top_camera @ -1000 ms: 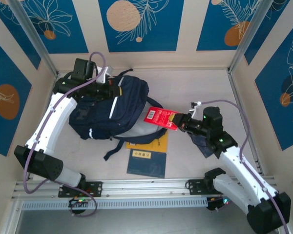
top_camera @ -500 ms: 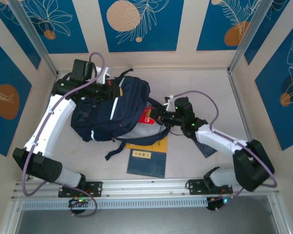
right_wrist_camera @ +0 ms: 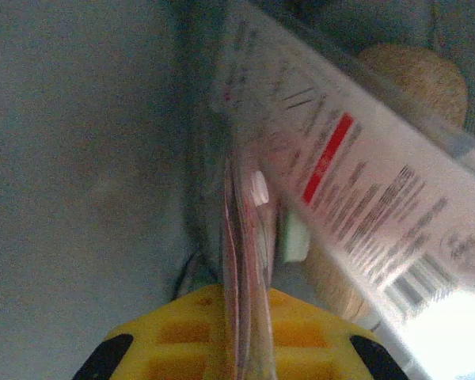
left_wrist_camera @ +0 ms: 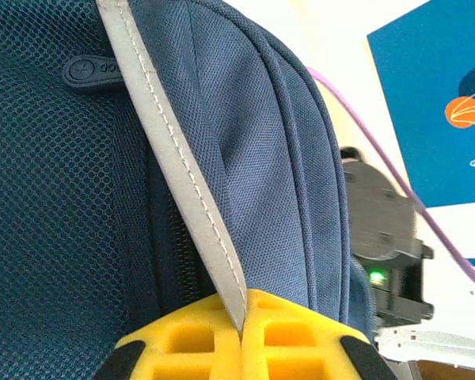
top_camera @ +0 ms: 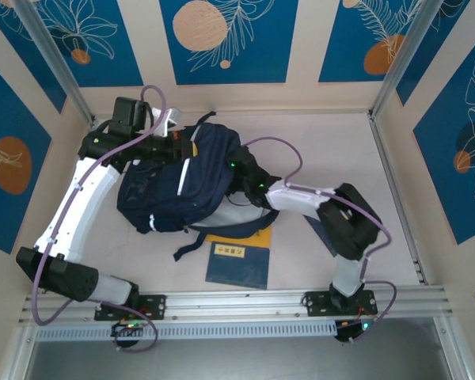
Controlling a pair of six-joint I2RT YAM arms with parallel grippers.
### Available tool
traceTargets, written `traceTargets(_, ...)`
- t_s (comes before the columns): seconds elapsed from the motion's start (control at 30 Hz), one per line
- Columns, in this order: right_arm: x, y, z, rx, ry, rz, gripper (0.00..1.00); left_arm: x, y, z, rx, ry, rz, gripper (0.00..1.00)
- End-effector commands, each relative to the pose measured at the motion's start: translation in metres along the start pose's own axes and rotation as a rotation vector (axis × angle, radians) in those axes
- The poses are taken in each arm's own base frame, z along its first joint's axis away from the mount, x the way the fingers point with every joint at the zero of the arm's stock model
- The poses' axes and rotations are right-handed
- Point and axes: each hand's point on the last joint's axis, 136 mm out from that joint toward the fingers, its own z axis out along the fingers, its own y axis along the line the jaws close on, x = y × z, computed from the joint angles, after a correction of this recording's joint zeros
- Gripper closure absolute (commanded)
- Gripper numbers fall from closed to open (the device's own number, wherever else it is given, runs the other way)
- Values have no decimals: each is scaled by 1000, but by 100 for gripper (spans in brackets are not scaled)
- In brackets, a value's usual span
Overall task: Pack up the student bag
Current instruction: Place the pencil pouch in the student bag.
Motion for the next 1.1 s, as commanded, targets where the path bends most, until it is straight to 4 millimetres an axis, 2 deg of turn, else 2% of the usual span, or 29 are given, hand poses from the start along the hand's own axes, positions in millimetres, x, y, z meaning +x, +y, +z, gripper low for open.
traceTargets(0.0,-2,7,34,0,0,27,92,-21,-41,-23,109,-106,114,100)
traceTargets(0.1,9,10,64,53,47,-15,76,-21,-36,-18,103,-99,97,100)
traceTargets(0.17,17,5,80,93,75,-37,70,-23,-31,-13,105,-94,79,100)
traceTargets(0.23,21,1,87,114,85,-35,64,-23,-25,-10,102,-89,57,100)
traceTargets(0.3,20,1,83,111,74,-41,58,-26,-18,-9,79,-98,46,100)
traceTargets(0.53,9,29,35,22,63,-128,32,-36,17,-7,-28,-123,-54,100)
traceTargets(0.63,6,32,10,27,39,-178,23,-43,35,-7,-65,-140,-102,100)
traceTargets(0.8,5,26,-28,64,14,-220,22,-50,68,-1,-109,-166,-190,100)
traceTargets(0.93,-1,6,-62,133,-30,-189,22,-55,93,3,-139,-186,-243,100)
traceTargets(1.07,-7,-5,-90,145,-65,-177,22,-59,106,17,-128,-173,-280,100)
